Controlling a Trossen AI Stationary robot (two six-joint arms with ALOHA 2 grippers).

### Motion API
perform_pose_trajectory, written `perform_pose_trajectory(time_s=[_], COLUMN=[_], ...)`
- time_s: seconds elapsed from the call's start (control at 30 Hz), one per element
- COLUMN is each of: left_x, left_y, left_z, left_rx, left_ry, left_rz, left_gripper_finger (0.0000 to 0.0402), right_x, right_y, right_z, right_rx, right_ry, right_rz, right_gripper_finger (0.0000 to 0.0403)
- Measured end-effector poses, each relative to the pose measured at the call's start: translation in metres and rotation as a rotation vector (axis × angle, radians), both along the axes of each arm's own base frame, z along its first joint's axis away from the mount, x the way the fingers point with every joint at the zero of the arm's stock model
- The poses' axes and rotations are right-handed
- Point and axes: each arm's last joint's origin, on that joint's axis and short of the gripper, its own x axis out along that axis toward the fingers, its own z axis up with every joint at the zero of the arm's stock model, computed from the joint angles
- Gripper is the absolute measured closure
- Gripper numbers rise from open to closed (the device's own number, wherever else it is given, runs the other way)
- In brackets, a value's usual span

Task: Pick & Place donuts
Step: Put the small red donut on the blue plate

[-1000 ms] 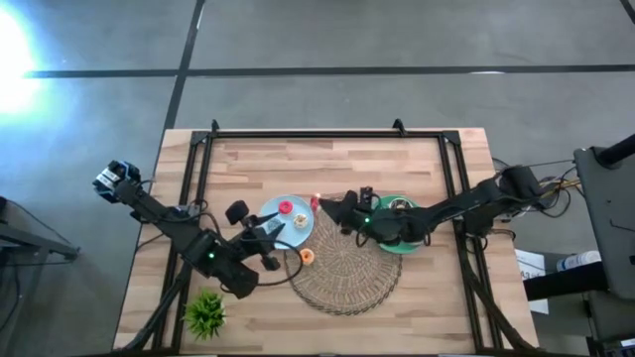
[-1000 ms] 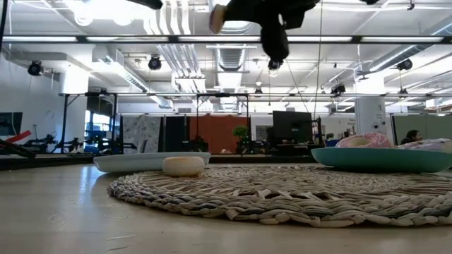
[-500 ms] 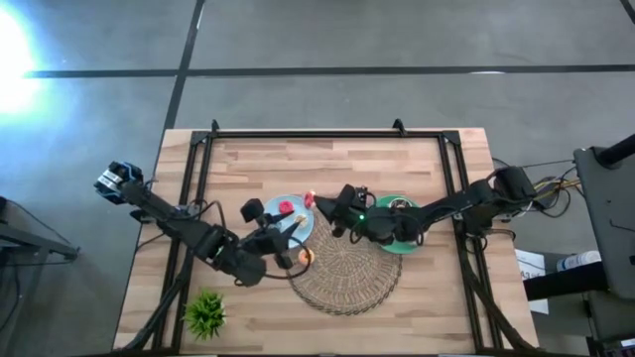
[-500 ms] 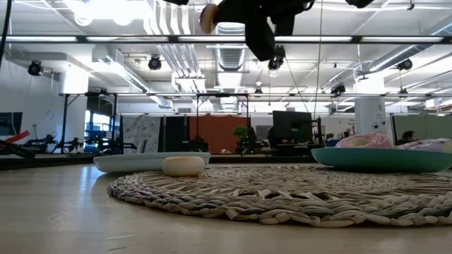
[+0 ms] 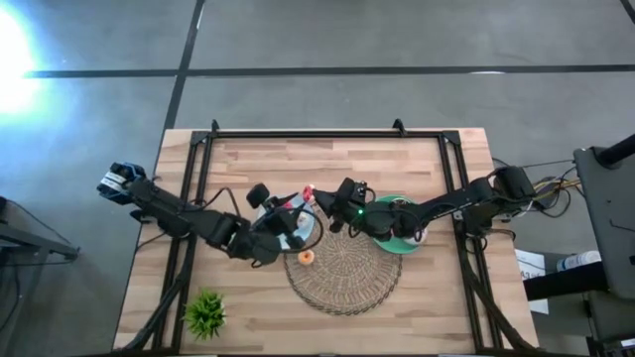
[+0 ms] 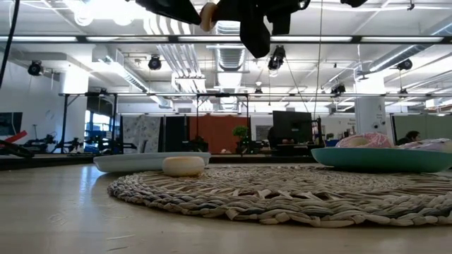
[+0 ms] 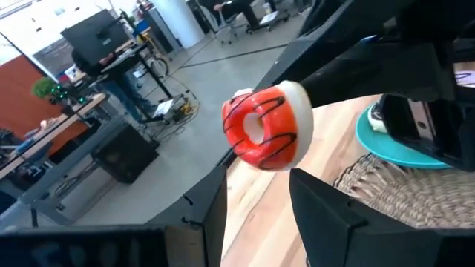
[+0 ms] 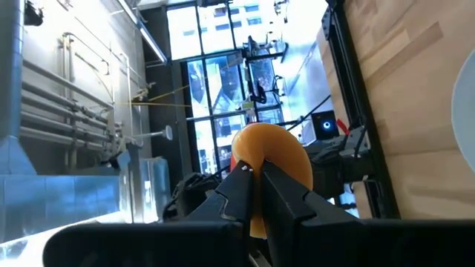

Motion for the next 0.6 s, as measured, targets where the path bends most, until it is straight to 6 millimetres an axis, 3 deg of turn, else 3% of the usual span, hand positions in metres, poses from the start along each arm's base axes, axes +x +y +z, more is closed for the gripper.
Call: perform_pose_trajectory(time_s=[0.6], left_x=[0.010], left_y=[0.019], left_z=[0.002], left_rx=[-0.055], left_ry=[-0.030], left_rz=[-0.008], left_gripper_finger=[0.0280], right_x=[0.001], right_y=[-0.008], right_z=[-0.001], right_rx=[0.020], right_ry=[-0.011], right_rz=[-0.017], right_gripper_finger=[0.0387])
